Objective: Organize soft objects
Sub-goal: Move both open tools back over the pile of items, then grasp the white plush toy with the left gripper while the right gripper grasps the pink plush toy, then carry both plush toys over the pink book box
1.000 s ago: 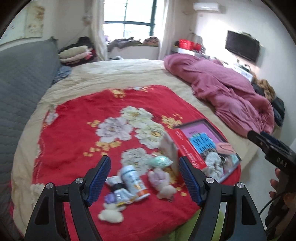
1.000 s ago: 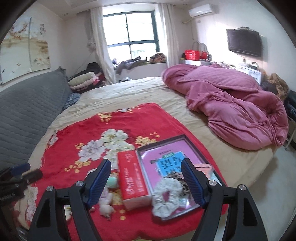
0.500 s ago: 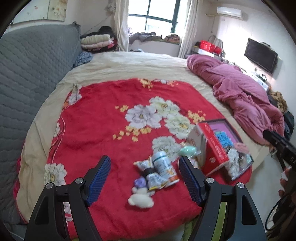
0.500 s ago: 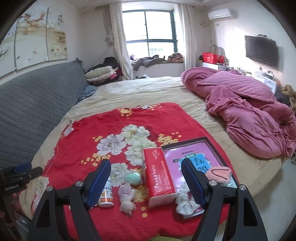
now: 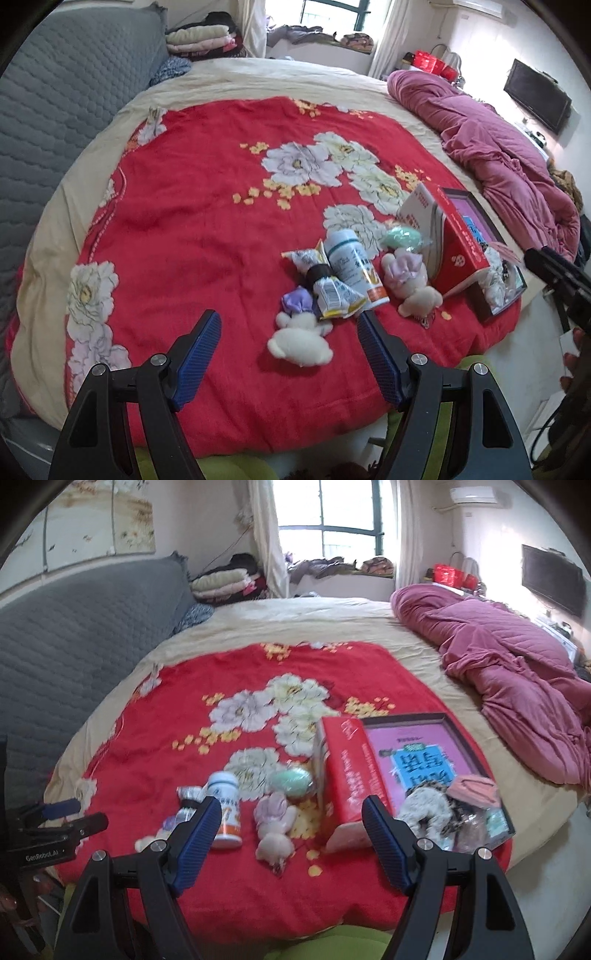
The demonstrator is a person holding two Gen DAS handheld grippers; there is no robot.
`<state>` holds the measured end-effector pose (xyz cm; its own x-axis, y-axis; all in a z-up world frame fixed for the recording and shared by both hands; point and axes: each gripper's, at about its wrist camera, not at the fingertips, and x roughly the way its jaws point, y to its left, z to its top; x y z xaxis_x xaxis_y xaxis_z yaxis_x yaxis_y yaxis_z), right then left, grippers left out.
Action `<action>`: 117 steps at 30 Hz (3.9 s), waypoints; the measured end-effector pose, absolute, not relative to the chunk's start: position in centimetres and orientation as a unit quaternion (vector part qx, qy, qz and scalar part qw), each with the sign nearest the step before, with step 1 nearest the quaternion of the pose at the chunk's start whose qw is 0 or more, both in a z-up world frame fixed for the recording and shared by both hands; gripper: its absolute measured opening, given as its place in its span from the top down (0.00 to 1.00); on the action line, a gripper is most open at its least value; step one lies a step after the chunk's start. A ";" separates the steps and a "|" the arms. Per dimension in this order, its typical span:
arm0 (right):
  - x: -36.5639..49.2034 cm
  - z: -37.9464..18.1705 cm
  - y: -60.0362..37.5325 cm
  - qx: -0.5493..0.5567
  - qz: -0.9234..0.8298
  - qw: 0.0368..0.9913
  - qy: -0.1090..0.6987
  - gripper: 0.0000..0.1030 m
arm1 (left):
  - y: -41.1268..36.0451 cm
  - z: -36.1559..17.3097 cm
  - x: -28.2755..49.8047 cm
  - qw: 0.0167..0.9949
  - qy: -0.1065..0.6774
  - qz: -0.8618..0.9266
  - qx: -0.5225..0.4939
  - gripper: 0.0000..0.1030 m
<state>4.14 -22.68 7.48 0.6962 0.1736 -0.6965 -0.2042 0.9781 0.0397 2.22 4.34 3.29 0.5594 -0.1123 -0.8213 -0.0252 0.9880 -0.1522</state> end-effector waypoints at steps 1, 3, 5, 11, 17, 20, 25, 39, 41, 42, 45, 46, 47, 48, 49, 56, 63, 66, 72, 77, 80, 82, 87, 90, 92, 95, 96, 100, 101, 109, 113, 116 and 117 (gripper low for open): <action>4.2 6.9 -22.5 -0.022 0.106 0.918 0.381 0.24 | 4.3 3.0 2.2 0.879 0.470 -0.027 -0.074 0.25; 4.4 5.6 -22.0 -0.022 0.113 0.913 0.393 0.24 | 4.1 2.2 2.3 0.875 0.476 -0.034 -0.075 0.25; 4.5 4.5 -21.5 -0.026 0.115 0.909 0.401 0.24 | 4.0 1.3 2.4 0.871 0.484 -0.034 -0.075 0.25; 5.1 1.6 -21.0 -0.026 0.121 0.899 0.420 0.24 | 3.7 -2.1 3.2 0.855 0.512 -0.038 -0.074 0.25; 5.9 -1.1 -20.6 -0.028 0.122 0.888 0.443 0.24 | 2.6 -4.5 4.2 0.843 0.532 -0.042 -0.064 0.25; 6.5 -2.3 -20.5 -0.029 0.122 0.883 0.453 0.24 | 2.0 -5.6 4.9 0.840 0.540 -0.036 -0.046 0.25; 7.5 -4.2 -20.6 -0.026 0.115 0.875 0.469 0.24 | 1.3 -7.0 5.9 0.835 0.549 -0.030 -0.029 0.25; 10.8 -8.2 -18.8 -0.048 0.109 0.865 0.488 0.24 | 1.1 -9.2 7.3 0.832 0.553 -0.028 -0.024 0.25; 11.1 -8.4 -18.4 -0.059 0.109 0.867 0.482 0.24 | 1.2 -9.2 7.4 0.834 0.550 -0.031 -0.026 0.25; 11.3 -8.5 -18.3 -0.063 0.108 0.867 0.482 0.29 | 1.2 -9.2 7.5 0.833 0.551 -0.033 -0.030 0.25; 11.7 -8.8 -17.9 -0.071 0.108 0.867 0.480 0.45 | 1.3 -9.3 7.7 0.833 0.551 -0.037 -0.037 0.25; 11.7 -9.0 -17.8 -0.077 0.108 0.867 0.481 0.52 | 1.3 -9.3 7.8 0.833 0.550 -0.039 -0.038 0.25; 11.8 -9.1 -17.7 -0.078 0.110 0.866 0.481 0.57 | 1.3 -9.3 7.8 0.833 0.550 -0.041 -0.041 0.25; 11.8 -9.2 -17.6 -0.078 0.112 0.865 0.482 0.59 | 1.3 -9.3 7.9 0.833 0.550 -0.042 -0.045 0.25; 11.7 -9.2 -17.5 -0.080 0.113 0.867 0.479 0.59 | 1.4 -9.3 7.9 0.834 0.548 -0.044 -0.049 0.25; 11.4 -9.0 -17.9 -0.068 0.125 0.869 0.474 0.60 | 1.2 -9.2 8.0 0.832 0.547 -0.063 -0.067 0.43; 10.7 -8.1 -18.2 -0.057 0.138 0.873 0.464 0.61 | 1.8 -8.4 7.3 0.835 0.536 -0.079 -0.093 0.47; 10.3 -7.5 -18.6 -0.045 0.142 0.875 0.460 0.61 | 2.1 -7.8 6.8 0.838 0.532 -0.076 -0.098 0.47; 9.3 -5.9 -19.5 -0.029 0.146 0.883 0.445 0.61 | 3.0 -5.8 5.7 0.848 0.516 -0.065 -0.099 0.47; 8.6 -4.4 -19.7 -0.018 0.152 0.889 0.432 0.61 | 3.7 -3.6 4.9 0.862 0.494 -0.057 -0.100 0.47; 8.1 -3.4 -19.8 -0.015 0.155 0.893 0.422 0.61 | 3.5 -2.5 4.4 0.868 0.484 -0.057 -0.098 0.47; 7.8 -2.8 -19.9 -0.014 0.157 0.895 0.417 0.61 | 3.3 -1.9 4.2 0.871 0.478 -0.059 -0.096 0.47; 7.0 -1.1 -20.2 -0.008 0.162 0.902 0.401 0.61 | 2.5 0.2 3.7 0.881 0.460 -0.064 -0.090 0.47; 6.5 0.1 -20.6 -0.002 0.163 0.906 0.390 0.61 | 1.5 1.6 3.5 0.888 0.447 -0.068 -0.081 0.47; 6.2 0.8 -21.2 0.008 0.162 0.909 0.383 0.61 | 0.7 2.5 3.4 0.893 0.438 -0.073 -0.073 0.47; 5.8 1.7 -22.2 0.017 0.159 0.912 0.377 0.61 | -0.6 3.6 3.7 0.897 0.430 -0.081 -0.067 0.47; 5.7 2.0 -22.6 0.020 0.158 0.913 0.375 0.61 | -1.1 4.0 3.8 0.898 0.426 -0.084 -0.064 0.47; 5.1 3.2 -24.6 0.031 0.149 0.920 0.362 0.61 | -3.2 5.4 4.3 0.901 0.418 -0.097 -0.055 0.47; 5.0 3.5 -25.1 0.034 0.146 0.921 0.359 0.61 | -3.8 5.7 4.4 0.902 0.417 -0.101 -0.053 0.47; 4.6 5.8 -30.0 0.068 0.109 0.934 0.333 0.61 | -9.3 7.8 5.7 0.904 0.403 -0.141 -0.027 0.47; 4.7 6.2 -32.9 0.082 0.084 0.938 0.326 0.61 | -12.1 8.3 6.4 0.902 0.400 -0.159 -0.017 0.47; 4.7 6.3 -35.3 0.094 0.064 0.939 0.324 0.61 | -14.2 8.3 7.0 0.899 0.401 -0.176 -0.013 0.47; 4.7 6.3 -36.0 0.098 0.057 0.940 0.322 0.61 | -15.2 8.3 7.2 0.898 0.401 -0.183 -0.008 0.47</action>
